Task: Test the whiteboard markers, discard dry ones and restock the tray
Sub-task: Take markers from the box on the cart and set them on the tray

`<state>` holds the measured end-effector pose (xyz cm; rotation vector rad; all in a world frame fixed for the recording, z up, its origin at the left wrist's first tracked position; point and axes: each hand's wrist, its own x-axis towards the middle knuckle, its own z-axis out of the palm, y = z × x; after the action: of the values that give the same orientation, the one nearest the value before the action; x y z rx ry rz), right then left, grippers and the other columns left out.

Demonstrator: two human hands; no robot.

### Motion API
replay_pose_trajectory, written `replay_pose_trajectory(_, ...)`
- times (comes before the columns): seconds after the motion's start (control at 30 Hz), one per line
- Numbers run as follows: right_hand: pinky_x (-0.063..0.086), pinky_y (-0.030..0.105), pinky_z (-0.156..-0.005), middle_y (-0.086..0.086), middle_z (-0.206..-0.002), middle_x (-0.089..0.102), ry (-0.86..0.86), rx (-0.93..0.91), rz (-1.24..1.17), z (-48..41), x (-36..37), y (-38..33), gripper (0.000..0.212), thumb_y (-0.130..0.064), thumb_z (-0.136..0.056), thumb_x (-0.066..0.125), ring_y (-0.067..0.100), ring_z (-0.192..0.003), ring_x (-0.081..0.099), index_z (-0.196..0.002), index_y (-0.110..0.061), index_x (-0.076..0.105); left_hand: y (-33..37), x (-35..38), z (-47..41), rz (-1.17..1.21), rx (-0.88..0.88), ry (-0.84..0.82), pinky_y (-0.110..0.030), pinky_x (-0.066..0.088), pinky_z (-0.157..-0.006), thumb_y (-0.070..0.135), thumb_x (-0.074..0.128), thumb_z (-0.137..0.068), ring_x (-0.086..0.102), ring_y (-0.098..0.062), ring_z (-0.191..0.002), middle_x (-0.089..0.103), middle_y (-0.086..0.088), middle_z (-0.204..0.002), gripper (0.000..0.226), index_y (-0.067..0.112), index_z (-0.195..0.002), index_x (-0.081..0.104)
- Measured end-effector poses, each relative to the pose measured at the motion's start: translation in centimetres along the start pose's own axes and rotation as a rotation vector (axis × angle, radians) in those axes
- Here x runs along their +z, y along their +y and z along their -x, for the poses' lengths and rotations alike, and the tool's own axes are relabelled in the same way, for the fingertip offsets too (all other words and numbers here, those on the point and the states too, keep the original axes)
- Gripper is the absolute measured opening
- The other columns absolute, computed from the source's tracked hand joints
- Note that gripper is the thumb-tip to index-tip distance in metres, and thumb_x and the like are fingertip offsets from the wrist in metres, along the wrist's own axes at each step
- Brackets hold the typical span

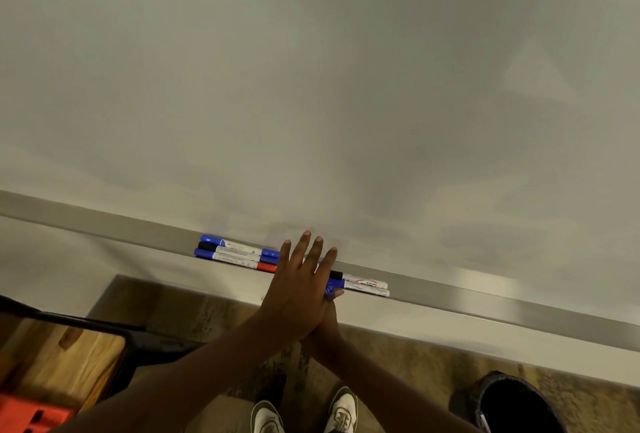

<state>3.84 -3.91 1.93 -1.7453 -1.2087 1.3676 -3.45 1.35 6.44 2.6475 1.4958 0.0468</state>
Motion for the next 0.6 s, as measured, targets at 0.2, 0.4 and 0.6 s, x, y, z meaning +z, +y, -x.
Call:
replay_pose_trajectory(0.2, 0.050, 0.030, -0.071, 0.009, -0.069, 0.067, 0.081, 0.015, -0.153, 0.2, -1.3, 0.4, 0.040, -0.024, -0.103, 0.025, 0.022, -0.074, 0.061, -0.086, -0.006, 0.057, -0.5, 0.7, 0.6, 0.002, 0.035, 0.099, -0.060, 0.033, -0.104, 0.061, 0.055, -0.067, 0.052, -0.039, -0.122, 0.057, -0.015, -0.131, 0.077, 0.014, -0.128, 0.058)
replay_pose_trajectory(0.4, 0.049, 0.021, -0.082, -0.002, -0.105, 0.062, 0.241, -0.325, 0.208, -1.1, -2.6, 2.7, 0.040, -0.009, -0.077, 0.074, 0.011, -0.096, 0.057, -0.113, -0.014, 0.058, -1.6, 0.3, 0.8, 0.055, -0.033, 0.072, -0.059, 0.019, -0.104, 0.073, 0.022, -0.088, 0.039, -0.042, -0.132, 0.051, -0.017, -0.137, 0.082, 0.012, -0.131, 0.055)
replay_pose_trajectory(0.6, 0.046, 0.021, -0.074, 0.000, -0.091, 0.066, 0.365, -0.562, 0.435, -1.6, -4.5, 3.9, 0.040, -0.012, -0.073, 0.080, 0.009, -0.085, 0.055, -0.097, -0.026, 0.052, -2.5, 0.8, 0.5, -0.016, -0.106, -0.004, -0.064, 0.015, -0.108, 0.089, 0.016, -0.075, 0.028, -0.047, -0.136, 0.044, -0.021, -0.142, 0.108, 0.005, -0.132, 0.052)
